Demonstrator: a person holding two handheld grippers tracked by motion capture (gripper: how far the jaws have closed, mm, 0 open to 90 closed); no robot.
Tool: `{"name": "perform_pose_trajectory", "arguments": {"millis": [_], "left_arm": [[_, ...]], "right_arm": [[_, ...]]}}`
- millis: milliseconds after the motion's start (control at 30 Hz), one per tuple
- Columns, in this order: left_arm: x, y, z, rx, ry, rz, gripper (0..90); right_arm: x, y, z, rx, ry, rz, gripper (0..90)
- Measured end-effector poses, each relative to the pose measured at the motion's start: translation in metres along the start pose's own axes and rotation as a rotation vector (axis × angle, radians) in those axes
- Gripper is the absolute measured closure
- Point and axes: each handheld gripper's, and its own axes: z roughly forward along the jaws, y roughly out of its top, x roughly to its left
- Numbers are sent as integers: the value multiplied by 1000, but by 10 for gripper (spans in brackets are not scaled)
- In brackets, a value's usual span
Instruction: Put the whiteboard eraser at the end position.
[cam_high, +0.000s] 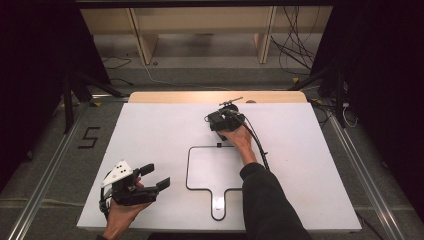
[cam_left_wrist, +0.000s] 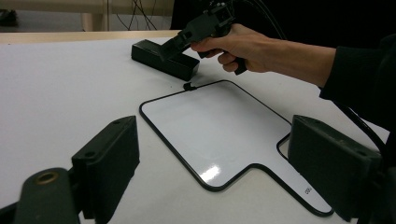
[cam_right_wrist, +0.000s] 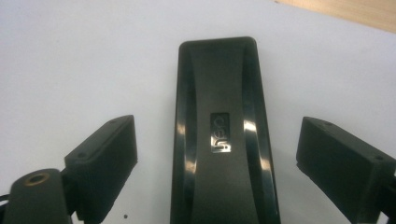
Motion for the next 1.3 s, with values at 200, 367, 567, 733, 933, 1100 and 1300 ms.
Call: {"name": "perform_pose_trajectory", "arguments": {"millis": [200, 367, 567, 733, 933, 1100, 1300], "left_arm": [[0, 0, 0, 3, 0, 0, 159], [0, 0, 0, 2, 2, -2, 159], [0, -1, 0, 3, 3, -1, 159], [0, -1, 0, 5, 3, -2, 158], [-1, -1, 0, 6, 3, -1, 159], [-1, -1, 1, 13, 1, 3, 158], [-1, -2, 1, 15, 1, -1, 158]], "right_arm": [[4, 2, -10, -21, 14, -17, 115], [7, 4, -20, -60, 37, -28, 117], [9, 3, -30, -88, 58, -31, 119], [11, 0, -39, -113, 75, -37, 120], [8, -7, -52, -139, 94, -37, 120], [6, -14, -66, -167, 118, -36, 120], [5, -25, -83, -197, 145, -49, 120]]}}
